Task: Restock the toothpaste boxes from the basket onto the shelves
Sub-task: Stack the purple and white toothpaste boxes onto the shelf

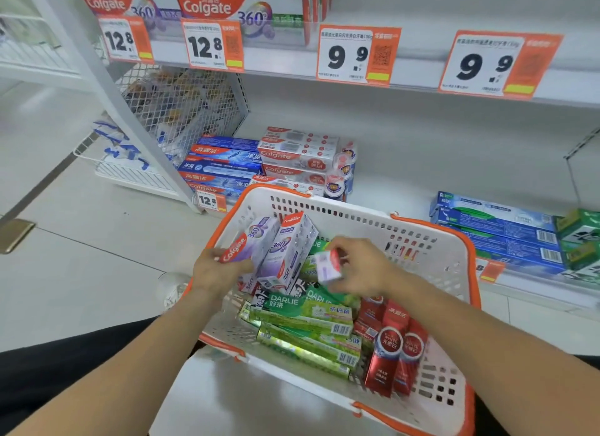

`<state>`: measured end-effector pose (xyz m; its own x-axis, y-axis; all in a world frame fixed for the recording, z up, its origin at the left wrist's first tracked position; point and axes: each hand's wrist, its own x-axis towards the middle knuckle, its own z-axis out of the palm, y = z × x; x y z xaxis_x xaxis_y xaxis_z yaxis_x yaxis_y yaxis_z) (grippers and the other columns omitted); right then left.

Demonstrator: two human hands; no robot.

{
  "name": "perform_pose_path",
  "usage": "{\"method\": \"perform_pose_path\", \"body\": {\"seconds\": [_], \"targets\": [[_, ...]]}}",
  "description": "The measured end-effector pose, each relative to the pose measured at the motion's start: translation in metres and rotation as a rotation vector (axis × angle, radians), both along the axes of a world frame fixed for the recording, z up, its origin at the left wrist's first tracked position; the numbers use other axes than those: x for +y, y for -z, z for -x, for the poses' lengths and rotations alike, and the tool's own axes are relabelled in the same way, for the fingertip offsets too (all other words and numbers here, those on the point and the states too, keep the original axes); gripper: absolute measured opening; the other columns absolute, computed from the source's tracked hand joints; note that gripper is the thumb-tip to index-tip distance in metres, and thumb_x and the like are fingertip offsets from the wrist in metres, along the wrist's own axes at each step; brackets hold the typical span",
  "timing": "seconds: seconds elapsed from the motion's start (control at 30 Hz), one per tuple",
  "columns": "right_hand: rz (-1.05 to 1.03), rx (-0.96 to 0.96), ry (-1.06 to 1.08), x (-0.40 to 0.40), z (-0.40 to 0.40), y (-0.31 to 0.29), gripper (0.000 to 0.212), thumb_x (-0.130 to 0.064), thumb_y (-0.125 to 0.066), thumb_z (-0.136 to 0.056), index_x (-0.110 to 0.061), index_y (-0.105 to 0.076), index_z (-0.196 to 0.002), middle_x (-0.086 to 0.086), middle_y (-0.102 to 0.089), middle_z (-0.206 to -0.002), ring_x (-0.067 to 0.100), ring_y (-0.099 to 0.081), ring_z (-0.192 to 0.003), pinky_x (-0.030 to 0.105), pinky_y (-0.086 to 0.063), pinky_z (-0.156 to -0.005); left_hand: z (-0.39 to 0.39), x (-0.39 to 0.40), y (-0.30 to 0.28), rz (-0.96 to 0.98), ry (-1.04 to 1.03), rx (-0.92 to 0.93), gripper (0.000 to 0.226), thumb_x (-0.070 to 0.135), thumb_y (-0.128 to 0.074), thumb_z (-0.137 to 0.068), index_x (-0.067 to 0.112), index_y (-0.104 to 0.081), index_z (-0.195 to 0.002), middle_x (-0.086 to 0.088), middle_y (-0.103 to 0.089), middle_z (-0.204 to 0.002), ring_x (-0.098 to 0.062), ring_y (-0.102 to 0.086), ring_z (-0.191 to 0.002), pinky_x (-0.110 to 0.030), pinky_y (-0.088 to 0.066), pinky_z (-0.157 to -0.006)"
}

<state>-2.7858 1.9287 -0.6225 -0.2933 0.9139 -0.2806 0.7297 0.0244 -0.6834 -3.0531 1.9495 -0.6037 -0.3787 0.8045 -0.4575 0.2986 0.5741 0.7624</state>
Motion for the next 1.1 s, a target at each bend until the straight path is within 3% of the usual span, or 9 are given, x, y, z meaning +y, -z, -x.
{"method": "perform_pose_path", "body": {"seconds": [0.07,0.17,0.27,0.4,0.6,0.77,0.87,1.03,1.1], "targets": [[-0.014,0.132,0.160,0.006,-0.016,-0.016,0.052,-0.031,-0.092,-0.065,-0.023,-0.059,-0.104,-0.008,-0.067,-0.097,0.013,-0.067,-0.092,0.030,-0.057,-0.082,0.000,0.006,-0.012,-0.096,-0.011,-0.083,0.051,-0.008,-0.080,-0.066,0.013,-0.057,-0.107,-0.016,-0.067,-0.102,-0.026,-0.062,-0.076,-0.044,-0.060,-0.074],[-0.071,0.297,0.320,0.013,-0.031,-0.033,0.052,-0.035,-0.094,-0.062,-0.024,-0.059,-0.098,-0.005,-0.073,-0.091,0.011,-0.071,-0.083,0.035,-0.059,-0.077,0.003,0.014,-0.034,-0.178,0.144,-0.117,0.056,-0.018,-0.076,-0.067,0.011,-0.059,-0.112,-0.013,-0.066,-0.098,-0.025,-0.064,-0.081,-0.037,-0.058,-0.069],[-0.112,0.345,0.348,0.018,-0.038,-0.044,0.052,-0.043,-0.093,-0.061,-0.028,-0.060,-0.098,-0.008,-0.073,-0.090,0.003,-0.070,-0.079,0.029,-0.058,-0.073,0.007,0.021,-0.057,-0.123,0.320,-0.232,0.060,-0.015,-0.077,-0.072,0.016,-0.062,-0.120,-0.011,-0.071,-0.105,-0.028,-0.071,-0.096,-0.039,-0.058,-0.081],[-0.051,0.137,0.197,0.014,-0.039,-0.047,0.046,-0.047,-0.092,-0.061,-0.033,-0.063,-0.093,-0.012,-0.071,-0.084,-0.002,-0.065,-0.072,0.019,-0.049,-0.064,0.004,0.025,-0.061,-0.037,0.283,-0.400,0.031,0.006,-0.072,-0.085,0.012,-0.067,-0.115,-0.014,-0.073,-0.114,-0.032,-0.071,-0.103,-0.048,-0.058,-0.086],[0.114,-0.033,-0.021,0.005,-0.011,-0.029,0.038,-0.040,-0.090,-0.066,-0.025,-0.068,-0.093,-0.011,-0.068,-0.083,0.005,-0.061,-0.073,0.026,-0.047,-0.068,-0.006,-0.008,-0.028,0.165,0.290,-0.281,0.034,0.008,-0.077,-0.083,0.009,-0.066,-0.115,-0.018,-0.070,-0.111,-0.031,-0.074,-0.088,-0.050,-0.062,-0.076],[0.411,-0.123,-0.331,0.011,0.018,-0.035,0.058,-0.054,-0.088,-0.065,-0.030,-0.071,-0.115,-0.013,-0.068,-0.115,0.010,-0.062,-0.103,0.030,-0.048,-0.096,0.000,-0.027,-0.015,0.331,0.307,-0.271,0.030,-0.006,-0.070,-0.083,0.000,-0.069,-0.113,-0.013,-0.073,-0.085,-0.015,-0.068,-0.056,-0.026,-0.054,-0.047],[0.493,-0.247,-0.430,0.018,0.039,-0.031,0.055,-0.063,-0.078,-0.072,-0.029,-0.074,-0.114,-0.013,-0.067,-0.123,0.012,-0.061,-0.111,0.034,-0.048,-0.101,0.013,-0.018,-0.025,0.243,0.305,-0.245,0.029,-0.001,-0.074,-0.083,0.000,-0.070,-0.111,-0.016,-0.076,-0.094,-0.021,-0.072,-0.067,-0.033,-0.060,-0.054],[0.090,-0.222,-0.130,0.059,0.061,-0.004,0.017,-0.017,-0.060,-0.090,-0.005,-0.071,-0.085,0.015,-0.073,-0.093,0.031,-0.068,-0.088,0.040,-0.057,-0.078,0.041,-0.009,-0.041,0.095,0.278,-0.270,0.032,0.006,-0.079,-0.081,0.008,-0.069,-0.111,-0.018,-0.074,-0.105,-0.036,-0.073,-0.095,-0.055,-0.059,-0.084],[-0.039,-0.228,-0.050,0.077,0.068,0.001,0.015,-0.009,-0.056,-0.089,-0.014,-0.068,-0.097,0.009,-0.070,-0.105,0.028,-0.065,-0.098,0.040,-0.055,-0.086,0.053,-0.013,-0.038,0.122,0.281,-0.302,0.037,0.006,-0.081,-0.078,0.007,-0.069,-0.113,-0.018,-0.073,-0.107,-0.036,-0.073,-0.095,-0.054,-0.059,-0.084]]}}
